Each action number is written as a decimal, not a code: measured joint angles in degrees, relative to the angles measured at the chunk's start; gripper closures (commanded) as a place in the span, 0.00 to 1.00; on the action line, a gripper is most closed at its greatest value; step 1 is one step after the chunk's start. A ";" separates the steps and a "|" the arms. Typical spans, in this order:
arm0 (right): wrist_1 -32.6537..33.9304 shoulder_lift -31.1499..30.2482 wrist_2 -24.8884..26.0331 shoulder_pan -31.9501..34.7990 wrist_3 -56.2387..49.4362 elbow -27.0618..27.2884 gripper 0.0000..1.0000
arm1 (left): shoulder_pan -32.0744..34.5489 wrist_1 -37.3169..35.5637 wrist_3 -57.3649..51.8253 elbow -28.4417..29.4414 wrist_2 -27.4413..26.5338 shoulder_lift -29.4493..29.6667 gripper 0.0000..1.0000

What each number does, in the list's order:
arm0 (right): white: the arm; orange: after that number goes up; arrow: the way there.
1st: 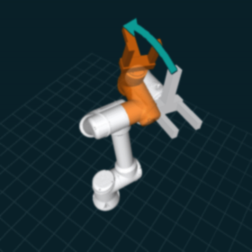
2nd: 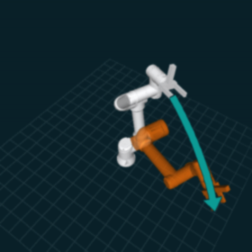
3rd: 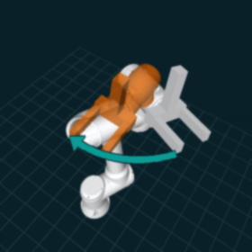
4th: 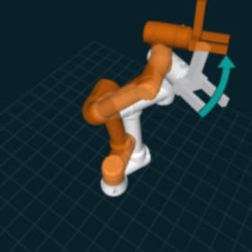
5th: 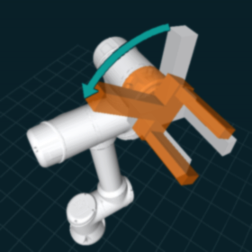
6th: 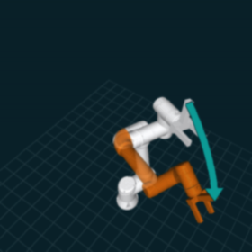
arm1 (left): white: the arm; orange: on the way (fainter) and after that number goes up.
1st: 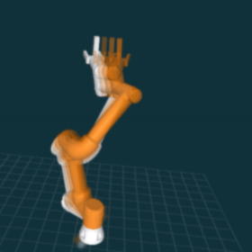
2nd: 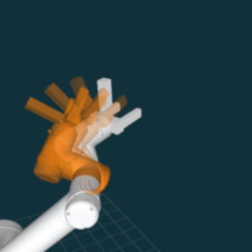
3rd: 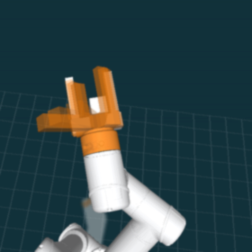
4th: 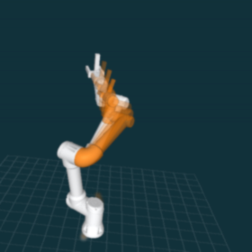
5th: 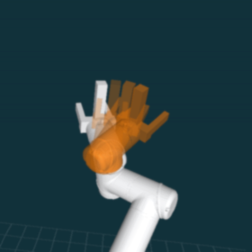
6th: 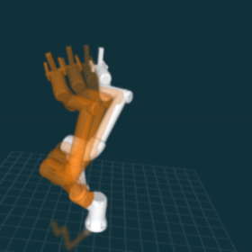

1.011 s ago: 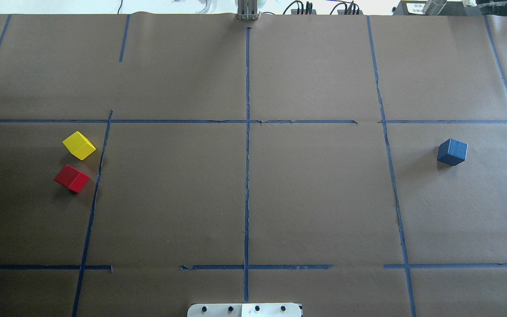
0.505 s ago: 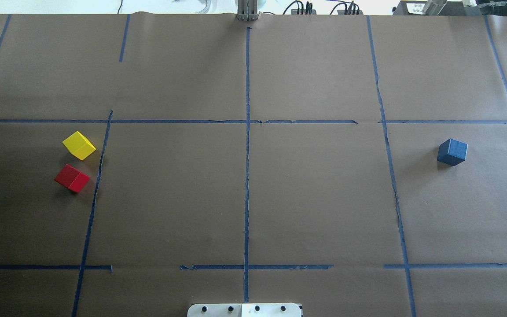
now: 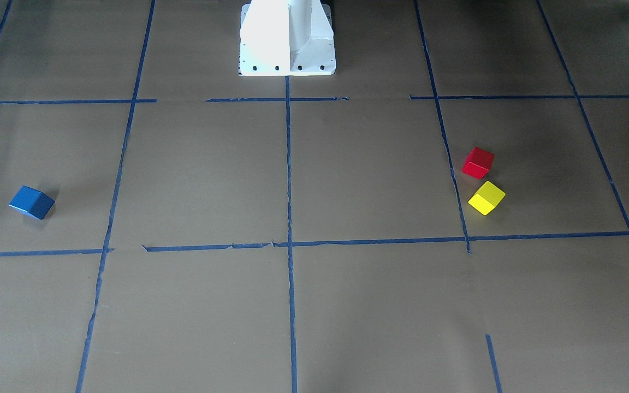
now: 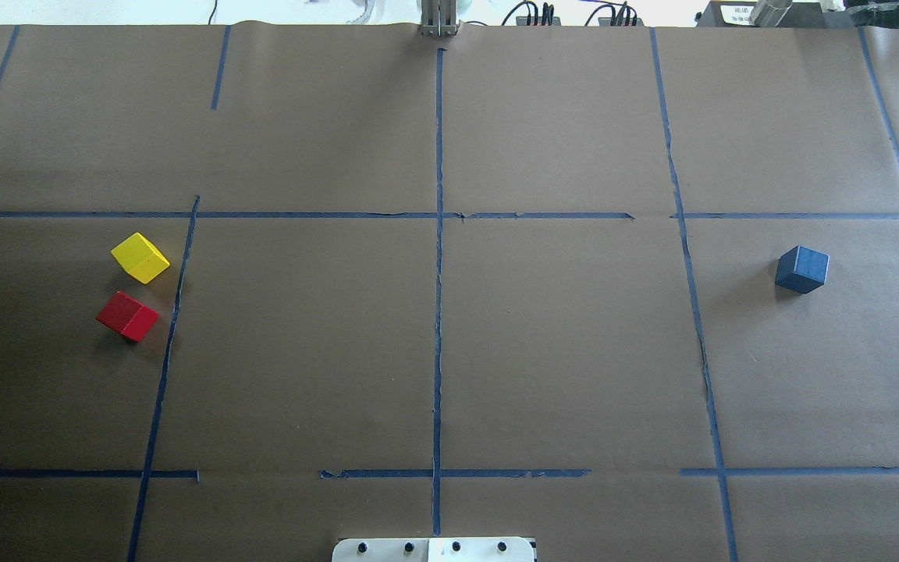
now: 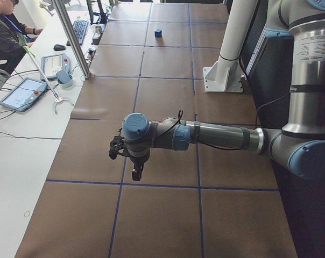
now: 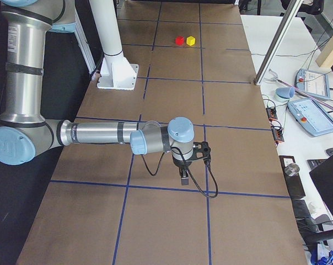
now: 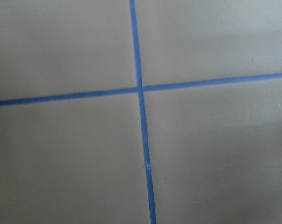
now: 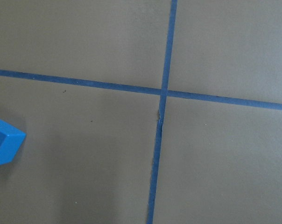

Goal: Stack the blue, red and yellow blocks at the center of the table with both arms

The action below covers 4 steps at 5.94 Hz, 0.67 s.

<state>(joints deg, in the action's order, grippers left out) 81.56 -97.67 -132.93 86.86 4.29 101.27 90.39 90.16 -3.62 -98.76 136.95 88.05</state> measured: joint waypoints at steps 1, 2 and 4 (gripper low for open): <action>-0.09 0.92 -2.04 -0.52 4.44 1.20 0.00 | -0.06 1.99 0.14 0.10 -0.01 0.07 0.00; -0.17 2.09 -3.69 -2.45 12.21 2.47 0.00 | -0.09 2.96 0.13 0.10 -0.02 0.07 0.00; -1.49 4.38 -0.47 -11.50 34.03 6.05 0.00 | -0.12 3.41 0.11 0.00 -0.02 0.03 0.00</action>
<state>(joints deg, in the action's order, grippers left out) 80.07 -93.29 -133.41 75.36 38.32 107.33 90.27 93.57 -3.51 -98.76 136.93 88.07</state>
